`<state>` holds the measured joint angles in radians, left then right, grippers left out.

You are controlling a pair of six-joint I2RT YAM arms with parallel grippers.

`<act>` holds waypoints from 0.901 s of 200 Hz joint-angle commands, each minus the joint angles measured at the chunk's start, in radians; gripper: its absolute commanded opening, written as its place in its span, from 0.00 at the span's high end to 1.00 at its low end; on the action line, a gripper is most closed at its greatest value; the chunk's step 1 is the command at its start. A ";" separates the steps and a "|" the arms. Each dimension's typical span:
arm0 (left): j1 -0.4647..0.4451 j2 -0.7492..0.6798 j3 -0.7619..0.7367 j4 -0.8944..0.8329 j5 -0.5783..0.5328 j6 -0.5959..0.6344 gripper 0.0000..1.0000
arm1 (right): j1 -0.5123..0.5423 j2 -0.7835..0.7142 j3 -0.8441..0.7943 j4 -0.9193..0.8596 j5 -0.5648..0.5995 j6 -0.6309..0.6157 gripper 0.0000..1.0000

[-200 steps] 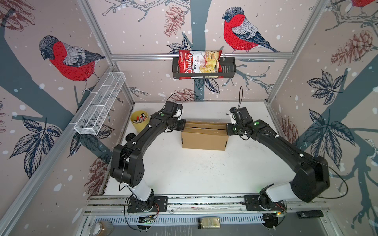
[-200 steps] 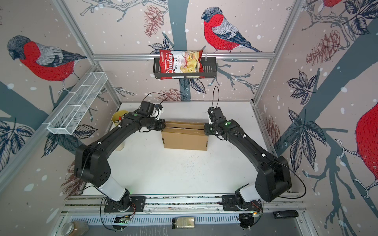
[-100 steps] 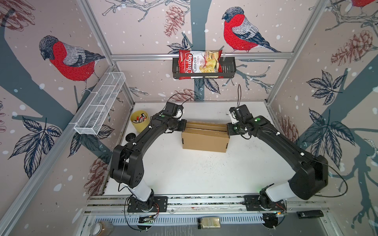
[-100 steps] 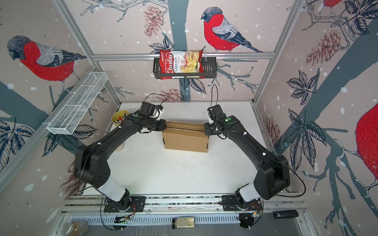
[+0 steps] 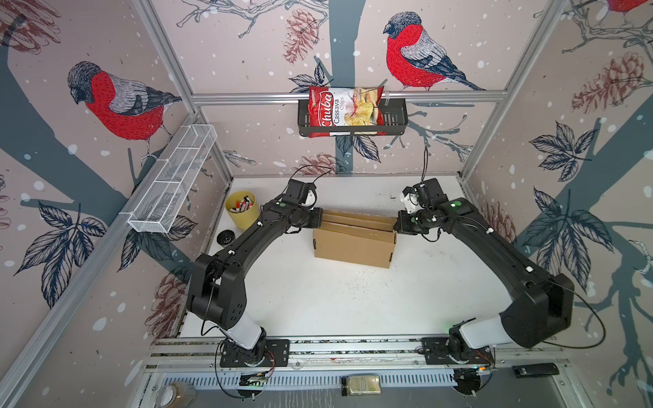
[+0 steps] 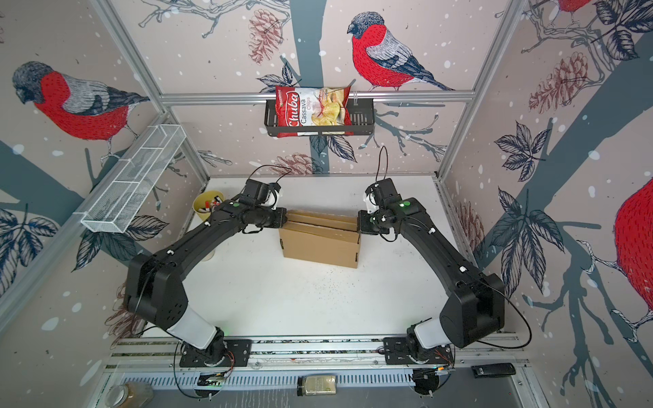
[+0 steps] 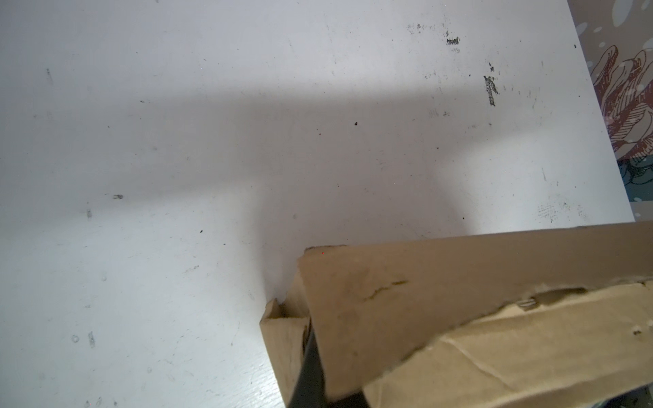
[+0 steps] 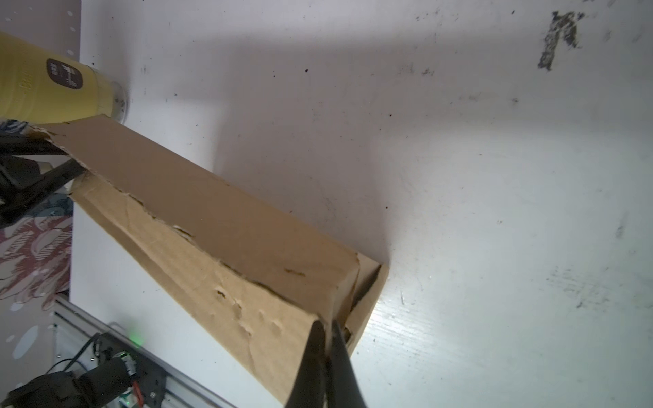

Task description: Fold the paper box

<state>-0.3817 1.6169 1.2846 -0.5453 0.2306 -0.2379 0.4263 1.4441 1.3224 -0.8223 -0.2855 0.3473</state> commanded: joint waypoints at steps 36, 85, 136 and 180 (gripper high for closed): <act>-0.006 0.005 -0.043 -0.211 -0.028 -0.034 1.00 | 0.038 -0.115 -0.149 0.089 -0.035 0.179 1.00; -0.009 -0.002 -0.045 -0.212 -0.030 -0.036 1.00 | 0.075 -0.176 -0.256 0.176 -0.010 0.284 1.00; -0.010 -0.011 -0.047 -0.222 -0.036 -0.034 1.00 | 0.092 -0.169 -0.260 0.136 -0.006 0.254 1.00; -0.010 -0.020 -0.050 -0.231 -0.037 -0.032 1.00 | 0.085 -0.158 -0.210 0.061 0.001 0.157 0.82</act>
<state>-0.3870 1.5845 1.2530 -0.5220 0.2241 -0.2626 0.5133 1.2827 1.0893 -0.6975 -0.2485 0.5747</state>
